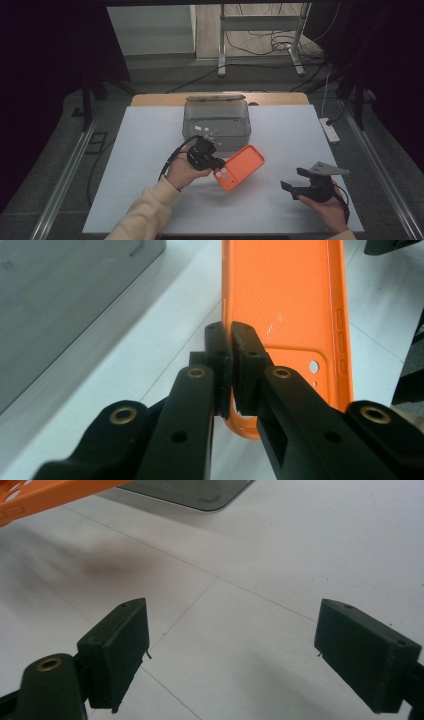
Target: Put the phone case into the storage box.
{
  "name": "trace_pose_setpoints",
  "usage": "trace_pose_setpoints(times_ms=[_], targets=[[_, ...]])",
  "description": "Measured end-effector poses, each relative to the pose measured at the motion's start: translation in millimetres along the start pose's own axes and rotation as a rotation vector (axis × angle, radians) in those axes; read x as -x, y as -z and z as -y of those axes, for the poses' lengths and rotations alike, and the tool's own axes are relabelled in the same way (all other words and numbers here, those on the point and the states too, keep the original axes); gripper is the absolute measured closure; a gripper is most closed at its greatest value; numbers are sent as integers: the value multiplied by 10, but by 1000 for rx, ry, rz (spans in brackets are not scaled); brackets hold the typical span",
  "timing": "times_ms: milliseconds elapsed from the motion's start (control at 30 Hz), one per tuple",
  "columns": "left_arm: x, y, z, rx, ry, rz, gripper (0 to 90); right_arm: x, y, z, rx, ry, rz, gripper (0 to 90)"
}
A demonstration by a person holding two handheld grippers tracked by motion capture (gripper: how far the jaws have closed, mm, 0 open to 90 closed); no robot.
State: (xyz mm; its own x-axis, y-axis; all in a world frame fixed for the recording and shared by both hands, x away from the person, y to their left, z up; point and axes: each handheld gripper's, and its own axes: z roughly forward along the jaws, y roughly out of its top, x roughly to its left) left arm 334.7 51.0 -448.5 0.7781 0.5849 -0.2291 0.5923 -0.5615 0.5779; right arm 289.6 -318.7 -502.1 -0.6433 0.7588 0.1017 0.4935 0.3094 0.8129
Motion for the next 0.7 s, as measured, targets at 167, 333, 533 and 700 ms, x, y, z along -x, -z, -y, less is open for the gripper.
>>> trace_pose_setpoints(times_ms=[167, 333, 533, 700], targets=[[1, 22, 30, 10, -1, 7, 867, 1, -1, 1, 0, 1, 1, 145], [1, 45, 54, 16, -10, 5, 868, 1, -1, 1, -2, -1, 2, 145], [-3, 74, 80, 25, -20, 6, 867, 2, 0, 1, -3, -2, 3, 146], [-15, 103, 103, 30, -27, 7, 868, 1, 1, 1, -3, 0, 4, 146]])
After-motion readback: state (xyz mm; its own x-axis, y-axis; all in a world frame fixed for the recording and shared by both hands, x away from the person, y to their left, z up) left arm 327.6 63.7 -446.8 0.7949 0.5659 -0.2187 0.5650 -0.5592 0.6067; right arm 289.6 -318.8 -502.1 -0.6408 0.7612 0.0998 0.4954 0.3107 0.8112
